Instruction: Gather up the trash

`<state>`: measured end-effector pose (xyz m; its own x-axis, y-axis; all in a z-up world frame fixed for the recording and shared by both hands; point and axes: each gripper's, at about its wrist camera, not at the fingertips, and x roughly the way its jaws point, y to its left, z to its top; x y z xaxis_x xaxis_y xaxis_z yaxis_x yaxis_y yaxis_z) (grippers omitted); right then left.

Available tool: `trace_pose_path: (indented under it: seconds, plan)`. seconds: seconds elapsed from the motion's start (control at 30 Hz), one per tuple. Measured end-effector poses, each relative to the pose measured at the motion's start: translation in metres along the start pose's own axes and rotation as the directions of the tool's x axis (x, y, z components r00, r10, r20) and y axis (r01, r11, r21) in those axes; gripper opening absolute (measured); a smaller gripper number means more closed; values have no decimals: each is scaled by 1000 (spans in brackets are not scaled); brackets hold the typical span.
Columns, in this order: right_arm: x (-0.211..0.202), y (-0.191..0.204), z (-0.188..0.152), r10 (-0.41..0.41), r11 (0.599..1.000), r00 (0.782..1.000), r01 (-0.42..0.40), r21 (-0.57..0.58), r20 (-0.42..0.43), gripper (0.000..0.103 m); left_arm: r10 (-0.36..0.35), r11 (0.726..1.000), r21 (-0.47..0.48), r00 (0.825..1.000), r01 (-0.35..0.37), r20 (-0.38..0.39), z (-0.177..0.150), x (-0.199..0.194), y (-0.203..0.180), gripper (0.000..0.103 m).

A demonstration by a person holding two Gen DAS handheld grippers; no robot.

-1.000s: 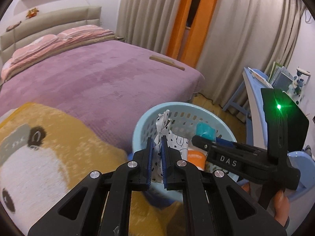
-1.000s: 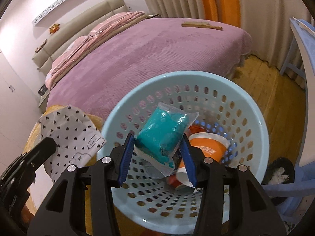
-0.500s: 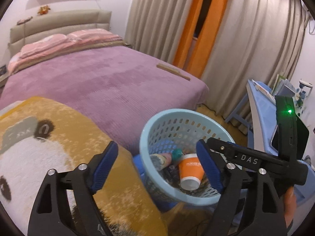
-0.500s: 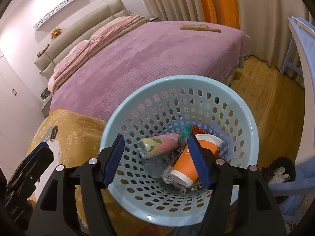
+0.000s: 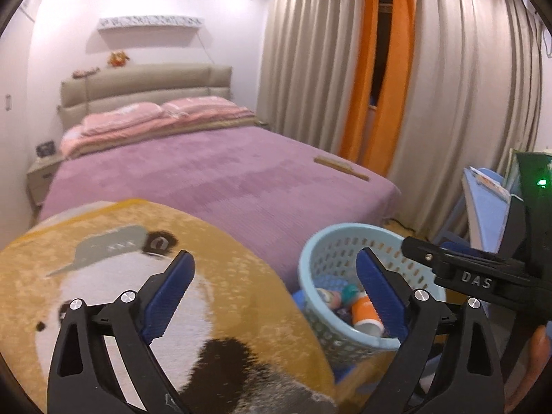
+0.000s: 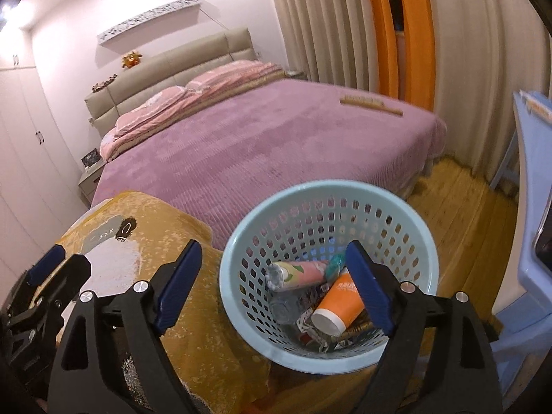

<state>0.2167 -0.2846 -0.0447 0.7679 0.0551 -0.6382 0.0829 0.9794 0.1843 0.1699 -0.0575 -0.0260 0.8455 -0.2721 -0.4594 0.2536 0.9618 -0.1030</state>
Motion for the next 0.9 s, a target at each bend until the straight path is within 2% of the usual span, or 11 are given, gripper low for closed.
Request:
trace_pose_path:
  seconds: [0.07, 0.17, 0.33, 0.4, 0.5, 0.9]
  plan:
    - [-7, 8, -4, -18, 999, 999, 19, -26, 37, 82, 34, 999, -2, 999, -34, 34, -5, -6, 4, 94]
    - [-16, 15, -11, -43, 997, 996, 48, -59, 83, 82, 127, 992, -31, 987, -124, 95, -13, -13, 14, 94]
    - [-30, 22, -18, -82, 991, 984, 97, -91, 155, 82, 180, 984, -34, 974, -177, 140, -20, -15, 20, 94]
    - [-35, 23, -20, -91, 990, 979, 109, -91, 181, 82, 187, 982, -33, 972, -184, 139, -24, -13, 22, 95]
    - [-40, 24, -24, -123, 986, 969, 144, -86, 213, 82, 169, 985, -39, 980, -166, 103, -27, -10, 24, 95]
    - [-36, 21, -36, -157, 984, 954, 173, -43, 255, 82, 136, 991, -29, 986, -134, 94, -33, -15, 23, 95]
